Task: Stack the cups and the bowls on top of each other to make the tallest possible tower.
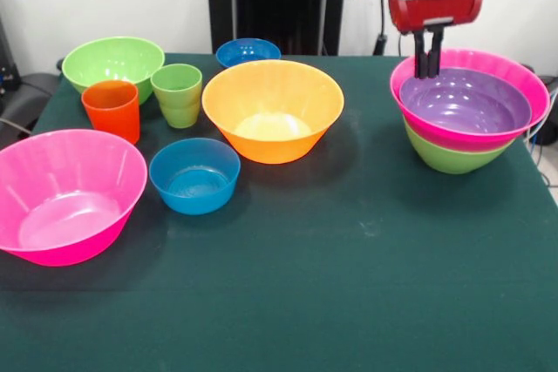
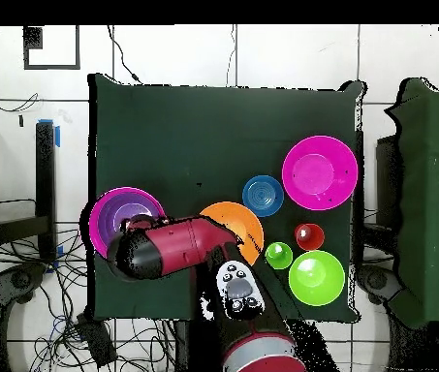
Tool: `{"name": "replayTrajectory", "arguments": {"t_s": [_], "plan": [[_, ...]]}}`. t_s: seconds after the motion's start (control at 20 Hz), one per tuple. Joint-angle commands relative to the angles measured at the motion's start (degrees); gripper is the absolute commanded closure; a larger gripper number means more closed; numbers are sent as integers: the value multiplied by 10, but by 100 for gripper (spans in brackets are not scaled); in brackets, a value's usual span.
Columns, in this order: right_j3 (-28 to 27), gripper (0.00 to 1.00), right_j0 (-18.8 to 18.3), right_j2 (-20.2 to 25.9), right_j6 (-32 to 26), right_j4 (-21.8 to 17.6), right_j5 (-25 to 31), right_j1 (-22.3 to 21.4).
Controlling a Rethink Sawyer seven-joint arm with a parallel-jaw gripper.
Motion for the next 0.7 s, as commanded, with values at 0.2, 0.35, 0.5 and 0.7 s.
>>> {"name": "replayTrajectory", "arguments": {"t_s": [0.2,0.35,0.5,0.7], "plan": [[9,100,6,-21,93,10,-57,69],[10,100,10,-25,95,10,-71,80],[12,100,14,-27,99,14,-84,89],[17,100,17,-25,104,22,-96,96]]}}
